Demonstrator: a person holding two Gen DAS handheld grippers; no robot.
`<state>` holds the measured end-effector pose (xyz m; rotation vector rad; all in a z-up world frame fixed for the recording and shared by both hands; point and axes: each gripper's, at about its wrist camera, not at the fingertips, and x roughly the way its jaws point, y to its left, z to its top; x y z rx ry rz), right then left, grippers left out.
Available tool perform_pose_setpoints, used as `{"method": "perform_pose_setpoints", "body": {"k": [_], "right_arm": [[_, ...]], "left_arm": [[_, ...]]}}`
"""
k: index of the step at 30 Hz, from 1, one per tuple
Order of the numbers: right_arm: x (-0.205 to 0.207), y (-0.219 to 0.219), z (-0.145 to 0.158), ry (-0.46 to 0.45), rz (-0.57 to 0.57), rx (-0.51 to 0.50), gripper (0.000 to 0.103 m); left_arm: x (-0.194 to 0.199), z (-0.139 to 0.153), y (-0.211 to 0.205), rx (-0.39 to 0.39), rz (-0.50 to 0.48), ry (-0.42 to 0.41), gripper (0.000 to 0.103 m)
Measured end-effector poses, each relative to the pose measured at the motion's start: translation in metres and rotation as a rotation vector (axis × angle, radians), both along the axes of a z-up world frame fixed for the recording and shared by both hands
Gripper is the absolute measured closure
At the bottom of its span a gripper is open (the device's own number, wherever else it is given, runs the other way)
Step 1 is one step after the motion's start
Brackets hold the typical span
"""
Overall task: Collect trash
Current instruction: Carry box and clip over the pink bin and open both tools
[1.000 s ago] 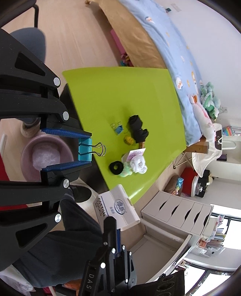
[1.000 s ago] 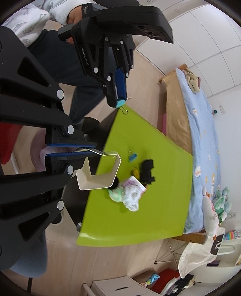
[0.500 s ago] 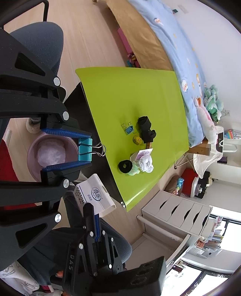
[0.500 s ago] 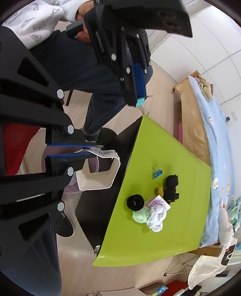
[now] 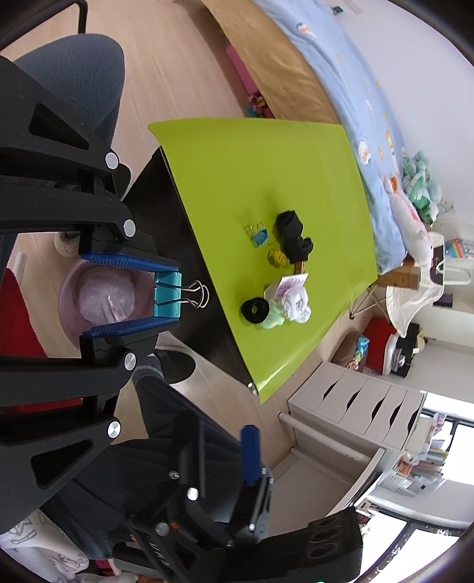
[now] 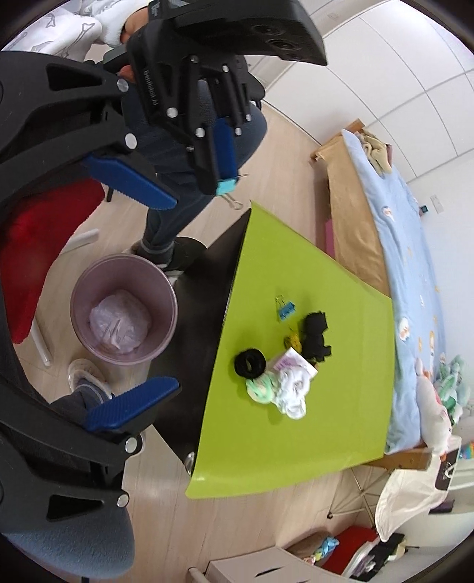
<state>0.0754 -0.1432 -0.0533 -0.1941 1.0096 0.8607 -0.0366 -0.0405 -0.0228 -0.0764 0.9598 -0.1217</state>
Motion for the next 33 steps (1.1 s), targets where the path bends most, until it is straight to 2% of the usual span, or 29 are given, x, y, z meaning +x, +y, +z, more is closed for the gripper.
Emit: {"method": "perform_pose_setpoints", "body": {"k": [10, 12, 13, 14, 16, 17, 21, 33], "right_arm": [[0.002, -0.021, 0.015, -0.043, -0.071, -0.001, 0.009], [0.003, -0.024, 0.017, -0.043, -0.083, 0.006, 0.008], [0.003, -0.025, 0.017, -0.042, -0.085, 0.007, 0.008], [0.003, -0.026, 0.017, -0.041, -0.087, 0.010, 0.008], [0.003, -0.026, 0.016, -0.038, -0.089, 0.013, 0.007], [0.004, -0.026, 0.016, -0.036, -0.089, 0.013, 0.007], [0.004, -0.024, 0.013, -0.029, -0.088, 0.013, 0.006], [0.004, -0.017, 0.011, -0.019, -0.093, 0.005, 0.006]], "left_arm": [[0.001, 0.001, -0.016, -0.020, -0.058, -0.002, 0.076], [0.002, 0.000, -0.017, -0.024, -0.059, -0.005, 0.060], [0.002, 0.000, -0.016, -0.025, -0.056, -0.010, 0.040], [0.002, 0.000, -0.015, -0.037, -0.050, -0.020, 0.029], [0.002, 0.001, -0.015, -0.040, -0.040, -0.024, 0.016], [0.002, 0.001, -0.014, -0.038, -0.027, -0.028, 0.014], [0.003, 0.001, -0.006, -0.033, 0.022, -0.025, 0.008], [0.003, 0.005, 0.008, -0.029, 0.090, -0.040, 0.008]]}}
